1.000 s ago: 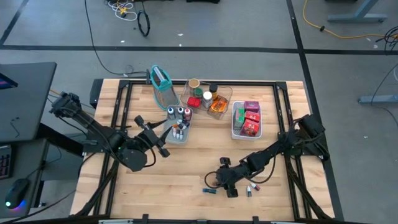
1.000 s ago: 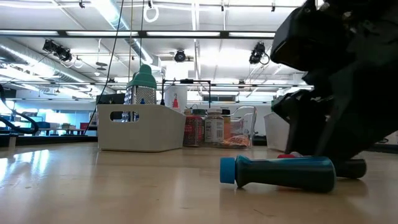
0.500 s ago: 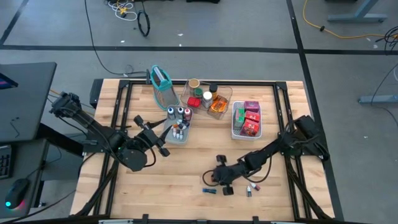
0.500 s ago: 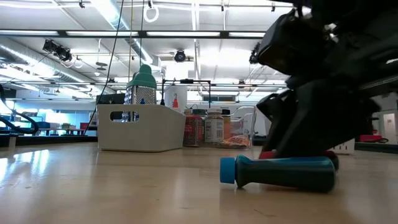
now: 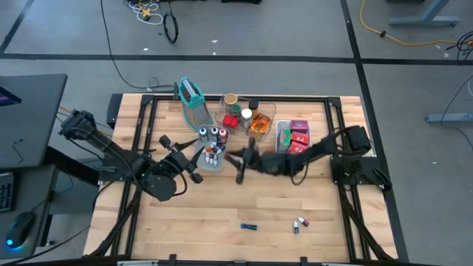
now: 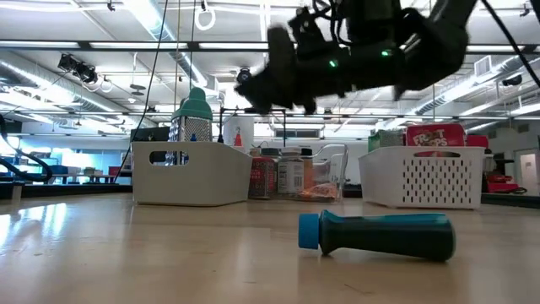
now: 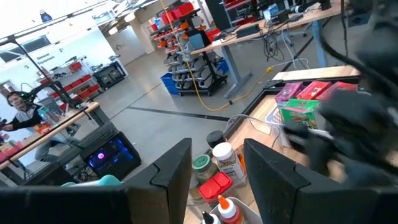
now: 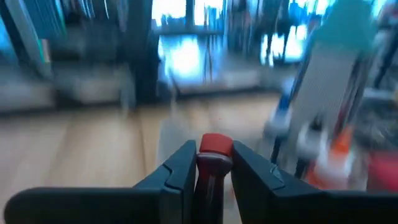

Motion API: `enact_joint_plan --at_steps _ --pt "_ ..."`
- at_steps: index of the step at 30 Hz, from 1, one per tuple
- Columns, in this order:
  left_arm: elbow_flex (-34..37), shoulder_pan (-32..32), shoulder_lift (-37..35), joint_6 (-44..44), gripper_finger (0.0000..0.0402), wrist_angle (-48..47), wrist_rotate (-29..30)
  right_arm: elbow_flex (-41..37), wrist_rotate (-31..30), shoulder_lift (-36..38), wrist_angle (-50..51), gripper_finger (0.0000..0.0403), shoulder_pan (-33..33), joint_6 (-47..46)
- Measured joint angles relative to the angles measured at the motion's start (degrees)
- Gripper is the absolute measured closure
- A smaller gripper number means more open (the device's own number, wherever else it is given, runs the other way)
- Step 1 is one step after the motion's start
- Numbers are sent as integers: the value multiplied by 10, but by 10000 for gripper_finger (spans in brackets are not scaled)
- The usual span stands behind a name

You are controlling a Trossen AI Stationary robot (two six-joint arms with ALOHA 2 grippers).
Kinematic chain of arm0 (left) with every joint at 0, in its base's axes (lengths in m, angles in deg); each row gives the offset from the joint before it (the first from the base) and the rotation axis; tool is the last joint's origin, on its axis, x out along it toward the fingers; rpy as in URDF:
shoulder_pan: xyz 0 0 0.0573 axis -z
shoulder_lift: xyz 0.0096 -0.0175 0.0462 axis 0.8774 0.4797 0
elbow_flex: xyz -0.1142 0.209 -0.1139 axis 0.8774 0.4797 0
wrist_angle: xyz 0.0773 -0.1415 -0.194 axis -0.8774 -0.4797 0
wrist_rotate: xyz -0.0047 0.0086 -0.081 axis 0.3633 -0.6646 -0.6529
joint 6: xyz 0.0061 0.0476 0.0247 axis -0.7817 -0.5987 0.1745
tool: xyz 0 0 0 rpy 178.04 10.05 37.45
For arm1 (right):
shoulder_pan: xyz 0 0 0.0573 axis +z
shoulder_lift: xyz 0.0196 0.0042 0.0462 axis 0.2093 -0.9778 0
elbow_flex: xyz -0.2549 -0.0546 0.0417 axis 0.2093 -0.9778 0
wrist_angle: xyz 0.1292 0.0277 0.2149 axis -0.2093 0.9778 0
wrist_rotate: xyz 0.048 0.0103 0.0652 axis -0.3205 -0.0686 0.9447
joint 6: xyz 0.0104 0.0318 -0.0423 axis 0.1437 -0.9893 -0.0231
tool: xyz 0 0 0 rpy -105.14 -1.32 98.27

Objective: Pick & Place Kitchen Items
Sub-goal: Put the medium red food coloring bottle into the gray bin, then put the medium blue food coloring bottle into the gray bin

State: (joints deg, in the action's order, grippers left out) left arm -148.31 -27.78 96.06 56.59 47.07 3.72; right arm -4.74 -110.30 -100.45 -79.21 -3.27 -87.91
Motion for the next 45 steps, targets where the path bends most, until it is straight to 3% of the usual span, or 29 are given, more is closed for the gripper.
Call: enact_joint_plan --at_steps 2,5,11,15,25,37,45 --pt "0 -6 0 0 248 0 0 6 45 0 -70 312 -32 -7" --pt "0 -14 0 0 248 0 0 39 98 1 -72 310 -69 4" --pt "0 -36 0 0 248 0 0 163 123 -38 127 308 -101 22" --pt "0 -43 0 -3 248 -2 0 219 113 -91 186 307 -106 8" --pt "0 -44 0 -24 248 -2 0 236 114 -153 225 296 -127 -4" --pt "0 -44 0 -24 248 -2 0 236 143 -156 205 188 -144 -3" --pt "0 -44 0 -24 248 -3 0 235 134 -91 234 172 -118 64"
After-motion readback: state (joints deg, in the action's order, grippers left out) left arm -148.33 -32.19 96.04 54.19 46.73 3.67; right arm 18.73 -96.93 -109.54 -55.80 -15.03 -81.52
